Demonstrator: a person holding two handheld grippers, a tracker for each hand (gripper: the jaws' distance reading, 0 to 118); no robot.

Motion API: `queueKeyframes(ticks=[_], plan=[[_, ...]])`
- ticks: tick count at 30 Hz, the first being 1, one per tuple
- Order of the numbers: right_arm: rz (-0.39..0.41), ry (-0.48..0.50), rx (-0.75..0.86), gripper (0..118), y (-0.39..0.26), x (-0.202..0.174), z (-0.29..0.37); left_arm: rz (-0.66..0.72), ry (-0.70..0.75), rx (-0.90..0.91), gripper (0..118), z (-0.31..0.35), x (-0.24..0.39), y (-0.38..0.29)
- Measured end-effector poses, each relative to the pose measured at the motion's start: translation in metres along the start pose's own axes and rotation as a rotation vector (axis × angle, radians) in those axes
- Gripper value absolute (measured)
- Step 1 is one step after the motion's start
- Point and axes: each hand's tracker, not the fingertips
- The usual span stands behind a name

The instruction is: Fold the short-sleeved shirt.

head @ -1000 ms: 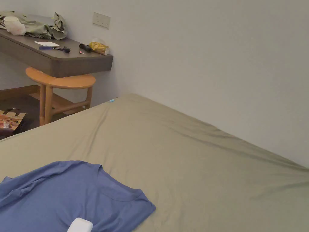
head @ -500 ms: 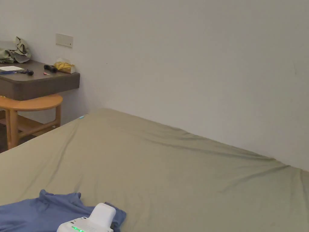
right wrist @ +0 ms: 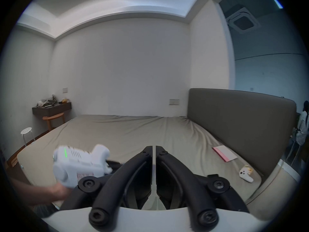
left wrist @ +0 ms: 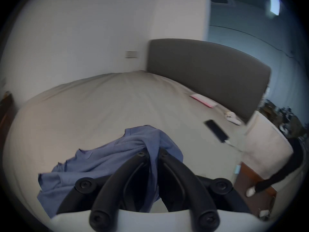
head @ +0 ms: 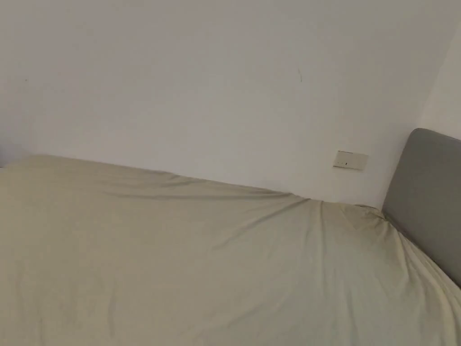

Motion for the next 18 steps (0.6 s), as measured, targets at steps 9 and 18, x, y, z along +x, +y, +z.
queueKeyframes(ticks=[9, 18], plan=[[-0.051, -0.106, -0.014, 5, -0.011, 0.041, 0.024, 0.027, -0.177, -0.159, 53, -0.041, 0.079, -0.045], [-0.027, -0.055, -0.019, 5, -0.007, 0.016, 0.02, 0.222, -0.083, -0.109, 111, 0.027, -0.016, -0.035]])
